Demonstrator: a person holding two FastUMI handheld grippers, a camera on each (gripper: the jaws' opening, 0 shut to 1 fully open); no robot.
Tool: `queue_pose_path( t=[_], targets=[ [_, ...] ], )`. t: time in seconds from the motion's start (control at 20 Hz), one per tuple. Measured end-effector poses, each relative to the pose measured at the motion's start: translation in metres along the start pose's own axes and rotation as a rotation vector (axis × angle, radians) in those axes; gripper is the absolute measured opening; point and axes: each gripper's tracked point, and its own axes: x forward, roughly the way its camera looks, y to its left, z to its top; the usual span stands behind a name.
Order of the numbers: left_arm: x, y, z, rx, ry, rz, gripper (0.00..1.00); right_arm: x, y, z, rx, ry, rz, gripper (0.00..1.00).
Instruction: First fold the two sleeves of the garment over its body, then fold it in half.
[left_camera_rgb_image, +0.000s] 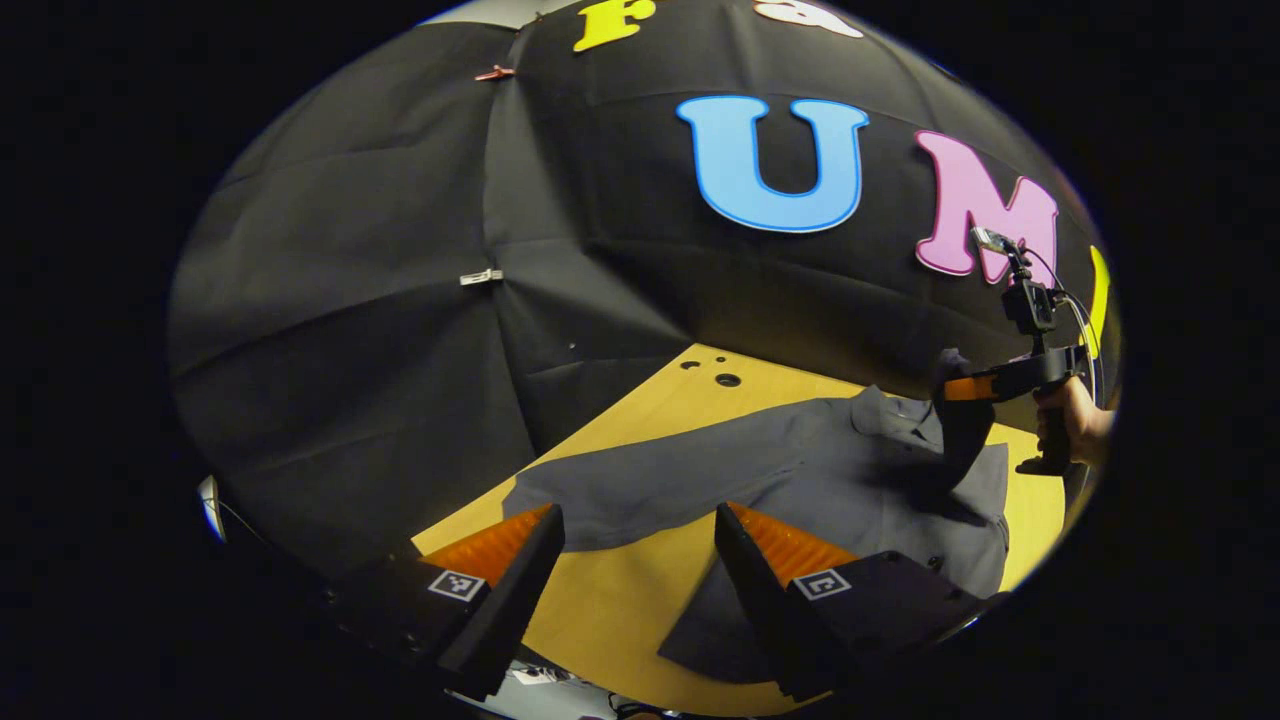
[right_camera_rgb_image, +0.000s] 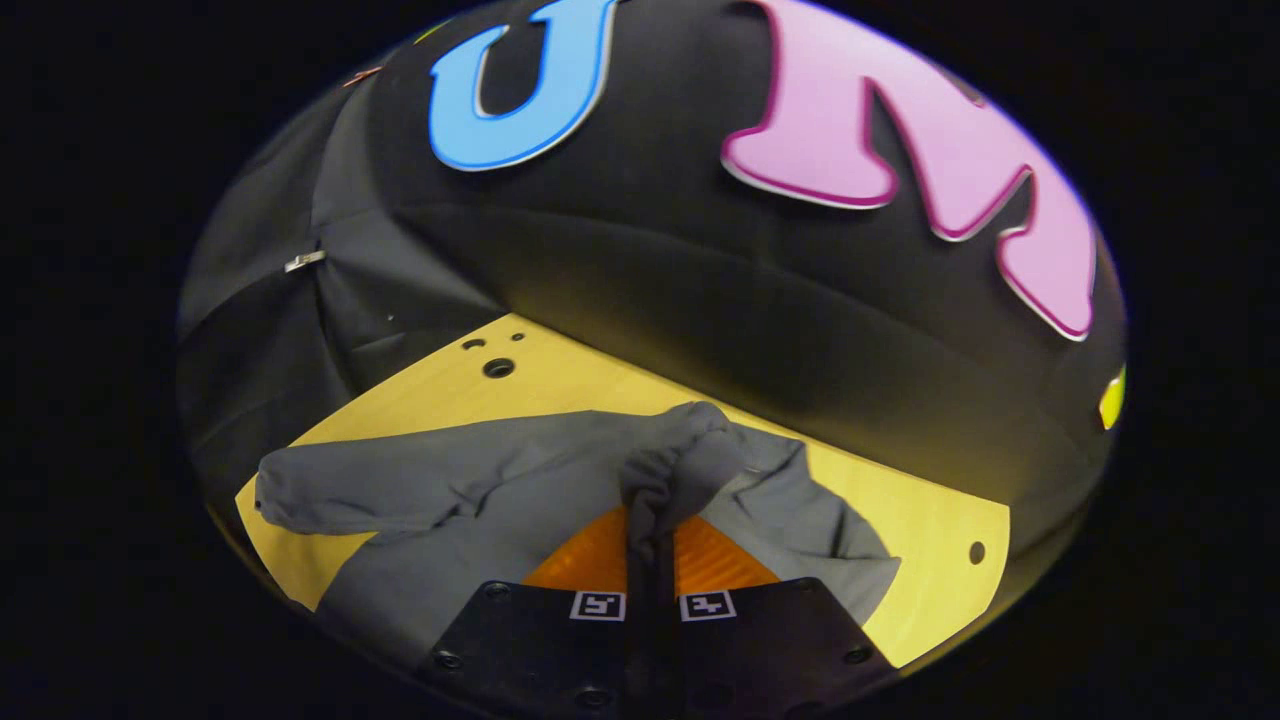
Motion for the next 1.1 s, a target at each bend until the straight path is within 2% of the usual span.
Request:
queue_pose_path(
  t=[0.05,0.1,0.15,0.4,0.45,0.5,0.6,0.7,0.75,0.8,0.85,0.9,1.0,1.1],
  targets=[
    [-0.001,0.006,-0.001,-0.005,0.000,0.016,0.97,0.010,0.016,-0.001,0.000,0.007,0.023,0.05],
    [-0.001,0.013,-0.002,-0.011,0.000,0.033,0.97,0.018,0.026,-0.003,0.001,0.016,0.036,0.00],
    [-0.003,0.019,-0.004,-0.018,0.003,0.049,0.96,0.028,0.036,-0.006,0.002,0.028,0.044,0.05],
    [-0.012,0.041,-0.020,-0.048,0.039,0.107,0.96,0.065,0.072,-0.028,0.018,0.103,0.083,0.05],
    [-0.013,0.043,-0.024,-0.049,0.046,0.115,0.96,0.072,0.079,-0.033,0.017,0.112,0.091,0.00],
    [-0.014,0.044,-0.025,-0.050,0.051,0.122,0.96,0.077,0.082,-0.037,0.014,0.121,0.096,0.06],
    [-0.014,0.045,-0.026,-0.051,0.059,0.136,0.96,0.084,0.090,-0.045,0.024,0.145,0.120,0.07],
    [-0.013,0.047,-0.027,-0.056,0.062,0.147,0.96,0.083,0.099,-0.048,0.054,0.160,0.152,0.14],
    [-0.014,0.047,-0.029,-0.063,0.064,0.151,0.96,0.083,0.102,-0.047,0.071,0.160,0.163,0.24],
    [-0.014,0.047,-0.030,-0.071,0.068,0.154,0.96,0.082,0.104,-0.045,0.086,0.156,0.177,0.29],
    [-0.014,0.048,-0.033,-0.074,0.071,0.160,0.96,0.078,0.104,-0.044,0.094,0.151,0.183,0.28],
    [-0.013,0.049,-0.036,-0.069,0.075,0.169,0.97,0.073,0.101,-0.041,0.100,0.142,0.188,0.45],
    [-0.012,0.052,-0.042,-0.072,0.086,0.187,0.96,0.061,0.096,-0.034,0.113,0.116,0.204,0.49],
    [-0.012,0.049,-0.042,-0.086,0.090,0.201,0.96,0.048,0.090,-0.031,0.130,0.099,0.225,0.77]
  ],
)
